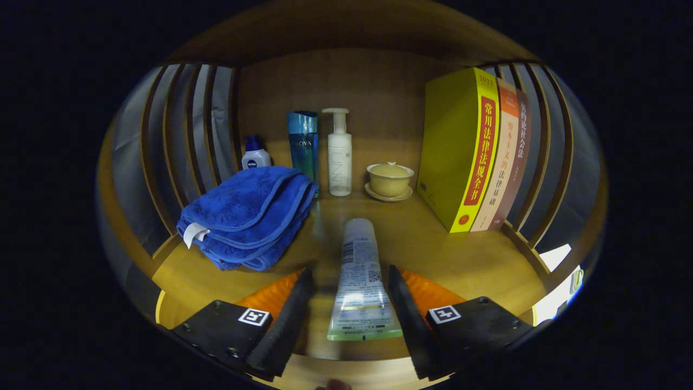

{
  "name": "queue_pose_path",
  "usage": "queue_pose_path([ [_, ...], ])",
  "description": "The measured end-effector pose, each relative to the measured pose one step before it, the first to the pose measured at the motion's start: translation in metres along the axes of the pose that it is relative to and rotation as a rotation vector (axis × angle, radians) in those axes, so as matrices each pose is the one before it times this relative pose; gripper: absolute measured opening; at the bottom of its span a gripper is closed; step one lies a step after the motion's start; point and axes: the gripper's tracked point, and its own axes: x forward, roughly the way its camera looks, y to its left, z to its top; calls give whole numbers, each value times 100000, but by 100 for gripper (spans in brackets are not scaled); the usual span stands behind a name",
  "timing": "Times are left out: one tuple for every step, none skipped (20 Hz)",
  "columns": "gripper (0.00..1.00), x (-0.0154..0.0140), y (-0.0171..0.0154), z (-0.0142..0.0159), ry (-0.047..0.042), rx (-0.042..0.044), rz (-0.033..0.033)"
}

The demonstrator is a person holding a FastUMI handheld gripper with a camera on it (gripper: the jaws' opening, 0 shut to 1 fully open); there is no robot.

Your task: Pull open the drawer, take out the items inside it, and place them on the countertop above the cabinet.

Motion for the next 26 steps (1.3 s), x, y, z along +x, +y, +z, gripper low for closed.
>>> queue_pose_path([
  [94,-480,26,272,-1647,-2147,-747],
  [96,-634,-167,455,-2014,-1285,-778],
  [96,-615,151,617,-2556,-129,-4],
  [96,-501,408,780,-2776,56,326],
  [96,-772,-40,670,-2200,-779,-839],
  [96,-787,-342,364,-1795,-1515,-1656],
  [96,-1160,-400,746,-2224,-1260,-1831],
  [96,-1185,-140,976,-3210,53,-1109],
  [96,-1128,-137,1058,-3932,1586,-759],
  [96,-1225,-283,636,-3112,1897,-1299],
  [96,-1558,-358,412,-2501,1370,-1526],
  [96,-1428,-414,581,-2181,369,-1305],
  [96,-1667,-594,601,-1797,-1171,-1880],
  [96,-1736,-423,358,-1111,-1635,-1724],
  [96,-1562,-126,346,-1393,-1117,-923],
  [96,-1330,215,407,-1911,-218,-158],
  [96,-1274,138,198,-1976,498,166],
  [96,-1225,293,7,-1234,1071,622],
  [96,-1314,602,-126,-1023,2073,1652],
  [96,-1244,470,-80,-1020,1935,1595],
  [96,-1339,447,-167,-1187,608,1244],
  [96,-1218,43,-148,-1322,5,104],
  [96,-1201,194,-209,-1364,569,353],
  [96,-1381,581,-320,-1197,723,1509],
  [96,-1098,640,-452,-1218,342,1515],
  [96,-952,454,-421,-1090,-183,910],
])
